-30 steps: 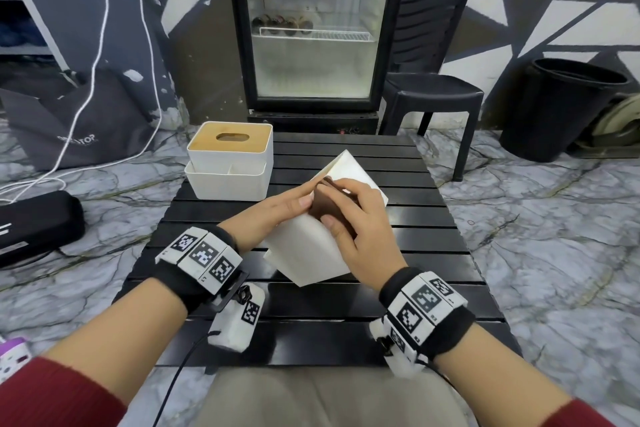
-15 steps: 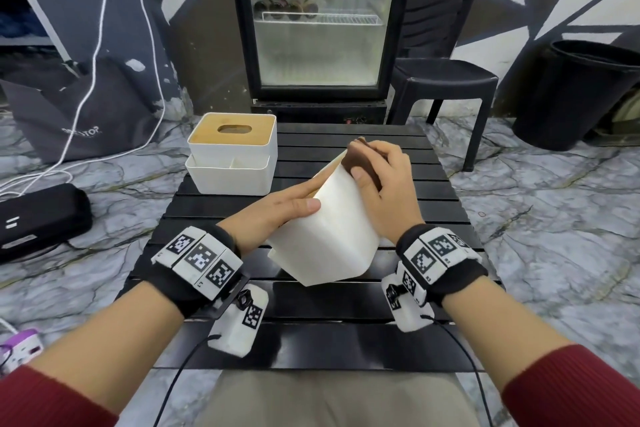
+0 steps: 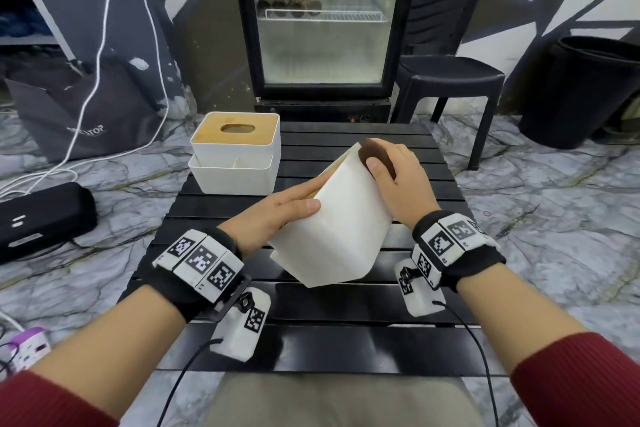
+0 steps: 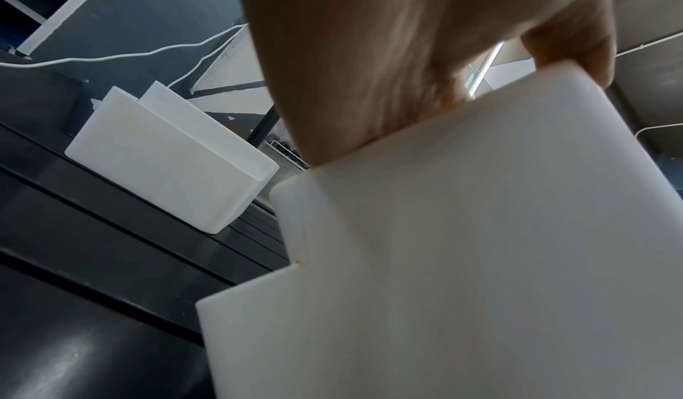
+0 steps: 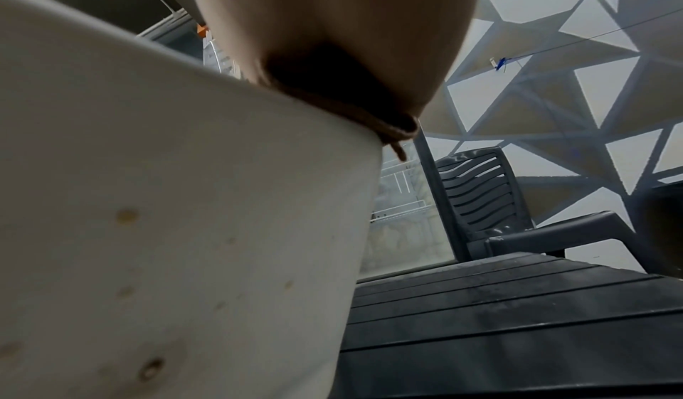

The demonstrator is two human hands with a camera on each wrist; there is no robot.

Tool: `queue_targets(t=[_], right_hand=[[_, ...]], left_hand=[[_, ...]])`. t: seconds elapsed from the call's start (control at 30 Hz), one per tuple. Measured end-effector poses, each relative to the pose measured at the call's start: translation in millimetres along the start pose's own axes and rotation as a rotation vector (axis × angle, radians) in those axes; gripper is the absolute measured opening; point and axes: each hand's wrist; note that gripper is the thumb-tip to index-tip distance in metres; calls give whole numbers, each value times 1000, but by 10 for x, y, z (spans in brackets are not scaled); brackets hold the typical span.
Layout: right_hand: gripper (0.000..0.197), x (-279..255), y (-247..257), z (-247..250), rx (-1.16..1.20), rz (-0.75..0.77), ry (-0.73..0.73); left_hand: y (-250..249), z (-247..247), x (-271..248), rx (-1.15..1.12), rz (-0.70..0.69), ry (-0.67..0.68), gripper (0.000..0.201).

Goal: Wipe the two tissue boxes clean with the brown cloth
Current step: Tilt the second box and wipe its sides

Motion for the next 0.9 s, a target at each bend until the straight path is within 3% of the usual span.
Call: queue_targets(t=[0.7, 0.9], right_hand=[[32, -522, -389, 242, -26, -105, -10], [31, -548, 55, 245, -65, 75, -100]], left_hand=[[28, 31, -7, 56, 10, -5, 62], [-33, -29, 5, 74, -12, 56, 63]])
Point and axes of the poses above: each hand's wrist, its own x-axis towards the middle knuckle, its own z-axis out of the back of the hand, y = z × x, and after that the axes turned 6 degrees about z, right-handed
